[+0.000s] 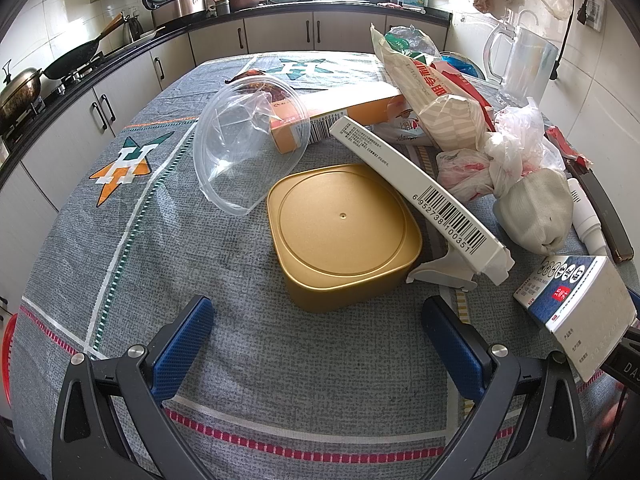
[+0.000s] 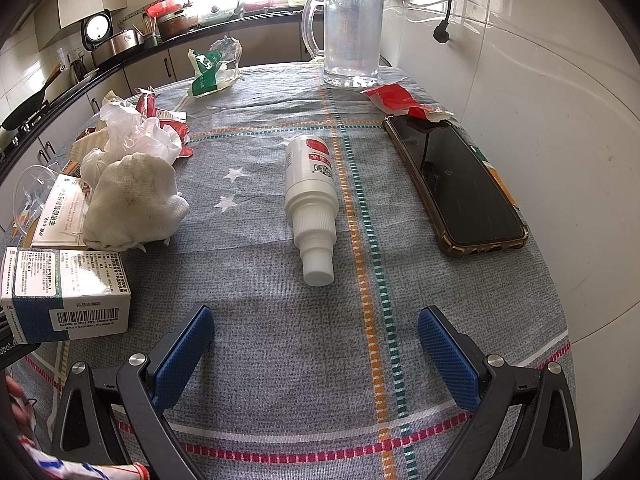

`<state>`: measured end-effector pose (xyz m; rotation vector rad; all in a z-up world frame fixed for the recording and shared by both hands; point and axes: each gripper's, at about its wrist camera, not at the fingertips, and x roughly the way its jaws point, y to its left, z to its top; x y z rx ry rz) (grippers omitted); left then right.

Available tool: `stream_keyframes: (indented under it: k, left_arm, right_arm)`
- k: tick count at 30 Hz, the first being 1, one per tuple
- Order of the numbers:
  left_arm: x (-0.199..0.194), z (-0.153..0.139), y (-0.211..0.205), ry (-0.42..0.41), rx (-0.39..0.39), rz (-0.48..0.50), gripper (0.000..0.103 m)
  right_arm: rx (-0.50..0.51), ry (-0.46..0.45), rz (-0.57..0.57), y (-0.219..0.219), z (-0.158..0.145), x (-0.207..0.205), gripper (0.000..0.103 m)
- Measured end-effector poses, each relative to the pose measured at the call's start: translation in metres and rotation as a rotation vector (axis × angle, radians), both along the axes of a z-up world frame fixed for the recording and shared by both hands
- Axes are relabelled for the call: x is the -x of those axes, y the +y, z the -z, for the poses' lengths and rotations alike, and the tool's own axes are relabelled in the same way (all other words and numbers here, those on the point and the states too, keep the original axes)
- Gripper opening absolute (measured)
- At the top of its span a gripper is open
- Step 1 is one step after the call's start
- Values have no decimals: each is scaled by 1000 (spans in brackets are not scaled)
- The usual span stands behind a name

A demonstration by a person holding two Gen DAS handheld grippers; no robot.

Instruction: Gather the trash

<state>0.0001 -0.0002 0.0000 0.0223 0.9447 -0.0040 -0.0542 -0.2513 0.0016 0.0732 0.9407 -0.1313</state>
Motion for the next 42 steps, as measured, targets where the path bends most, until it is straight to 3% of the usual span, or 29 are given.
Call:
stream_keyframes:
  k: [27,31,34,42]
  left_arm:
    - [3,-2,3,-11,11,-16,103]
    - [31,-24,15,-97,42,-9,103]
    - [57,-46,24,-158,13,4,103]
    - [135,-76,74,-290,-48,-92,103]
  right_arm:
    - [-3,4,11,0,0,-1,103]
    - [-2,15,10,0,-1,-1,102]
    - [-28,17,28,-2,-5,8,101]
    - [-61,-129,34,20,-41,57,100]
